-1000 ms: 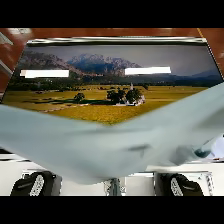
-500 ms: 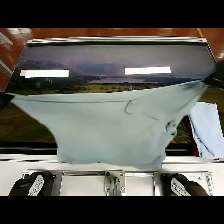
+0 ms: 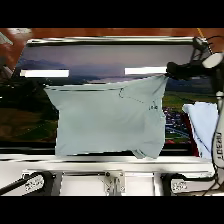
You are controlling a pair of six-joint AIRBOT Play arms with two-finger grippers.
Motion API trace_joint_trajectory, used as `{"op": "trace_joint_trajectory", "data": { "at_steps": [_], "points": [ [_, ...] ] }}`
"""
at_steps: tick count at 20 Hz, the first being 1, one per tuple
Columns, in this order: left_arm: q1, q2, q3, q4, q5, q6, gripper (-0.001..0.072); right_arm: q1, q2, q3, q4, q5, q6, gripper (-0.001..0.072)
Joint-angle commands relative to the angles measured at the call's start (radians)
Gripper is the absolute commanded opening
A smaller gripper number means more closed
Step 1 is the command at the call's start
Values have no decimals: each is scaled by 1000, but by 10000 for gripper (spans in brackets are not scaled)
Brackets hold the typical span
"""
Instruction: Fold the shirts.
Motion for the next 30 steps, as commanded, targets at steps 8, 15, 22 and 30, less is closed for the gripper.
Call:
{"op": "trace_joint_trajectory", "data": {
  "at_steps": [8, 15, 22, 30],
  "points": [
    [-100, -264, 3, -156, 311, 239, 31, 66, -219, -7, -16, -388, -10, 65],
    [-114, -325, 4, -109, 209, 238, 31, 53, -237, -7, -70, -135, 13, 65],
    [-72, -327, 20, 60, -117, 140, 30, 22, -185, -7, -166, 319, 76, 65],
    [-73, -328, 20, 251, -234, 27, 30, 22, -195, -32, -296, 354, 158, 65]
  ]
}}
